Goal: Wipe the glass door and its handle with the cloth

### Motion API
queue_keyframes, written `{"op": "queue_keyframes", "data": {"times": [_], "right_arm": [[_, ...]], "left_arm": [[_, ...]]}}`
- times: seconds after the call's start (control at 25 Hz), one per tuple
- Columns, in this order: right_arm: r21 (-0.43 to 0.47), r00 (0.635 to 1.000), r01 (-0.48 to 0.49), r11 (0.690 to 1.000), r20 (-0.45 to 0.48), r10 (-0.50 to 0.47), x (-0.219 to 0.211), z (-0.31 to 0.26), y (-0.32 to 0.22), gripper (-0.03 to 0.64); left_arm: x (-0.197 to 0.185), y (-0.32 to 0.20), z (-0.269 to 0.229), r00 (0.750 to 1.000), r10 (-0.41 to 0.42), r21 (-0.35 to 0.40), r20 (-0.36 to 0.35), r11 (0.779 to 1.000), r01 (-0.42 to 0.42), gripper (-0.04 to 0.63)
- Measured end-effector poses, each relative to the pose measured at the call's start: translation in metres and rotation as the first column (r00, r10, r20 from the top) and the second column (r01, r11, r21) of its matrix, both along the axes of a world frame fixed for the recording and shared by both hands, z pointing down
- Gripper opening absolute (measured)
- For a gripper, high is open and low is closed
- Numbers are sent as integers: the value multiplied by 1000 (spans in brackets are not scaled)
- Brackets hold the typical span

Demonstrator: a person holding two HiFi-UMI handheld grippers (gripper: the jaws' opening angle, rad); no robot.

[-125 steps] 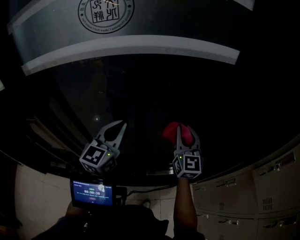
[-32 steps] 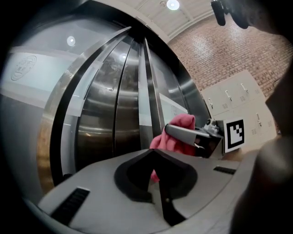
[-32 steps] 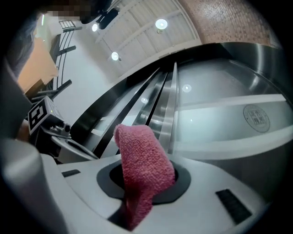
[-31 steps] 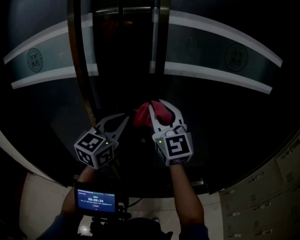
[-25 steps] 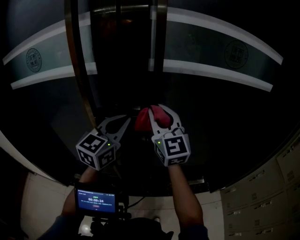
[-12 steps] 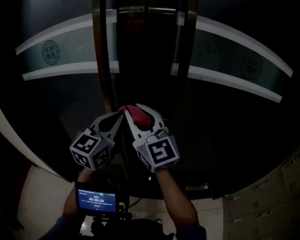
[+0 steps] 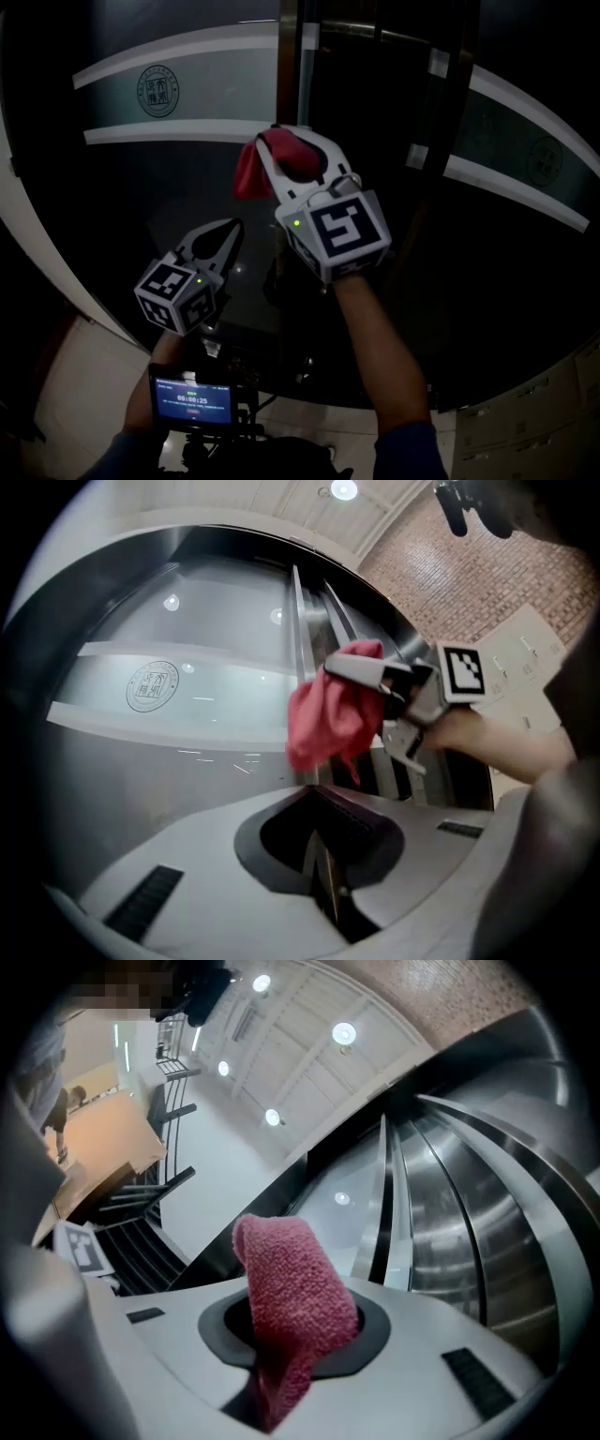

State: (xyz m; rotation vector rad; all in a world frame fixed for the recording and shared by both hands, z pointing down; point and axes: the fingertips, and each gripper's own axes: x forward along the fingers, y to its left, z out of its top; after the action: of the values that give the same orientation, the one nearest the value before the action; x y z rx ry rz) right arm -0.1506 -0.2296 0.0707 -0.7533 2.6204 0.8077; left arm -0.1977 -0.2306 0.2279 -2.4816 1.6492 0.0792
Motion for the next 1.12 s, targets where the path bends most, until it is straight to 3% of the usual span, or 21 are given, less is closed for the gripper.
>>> {"op": "queue_keyframes", "data": {"times": [0.2,0.36,0.48,0.68,0.92,1.12], "right_arm": [[195,995,-101,976,20,99,-6,-115,-1,81],[198,987,-161,967,15,162,-5,-138,-6,81],[142,983,-180,973,5,181,-4,-97,-17,81],[-58,987,-158,986,25,159,3,11,-32,81],[-231,982,-181,956,3,187,10,127,-45,81],[-281,982,-182,942,4,191,10,153,-50,81]], "left_arm": [[-17,2,3,1000,15,-14,9,1000,-15,11],[-19,2,4,999,38,-11,7,999,-38,11],[-17,2,2,999,53,-5,6,999,-53,11],[-5,-1,7,996,87,-15,12,996,-87,11],[8,-7,26,993,117,-56,14,992,-116,11],[16,-12,36,992,129,-73,14,989,-127,11]]}}
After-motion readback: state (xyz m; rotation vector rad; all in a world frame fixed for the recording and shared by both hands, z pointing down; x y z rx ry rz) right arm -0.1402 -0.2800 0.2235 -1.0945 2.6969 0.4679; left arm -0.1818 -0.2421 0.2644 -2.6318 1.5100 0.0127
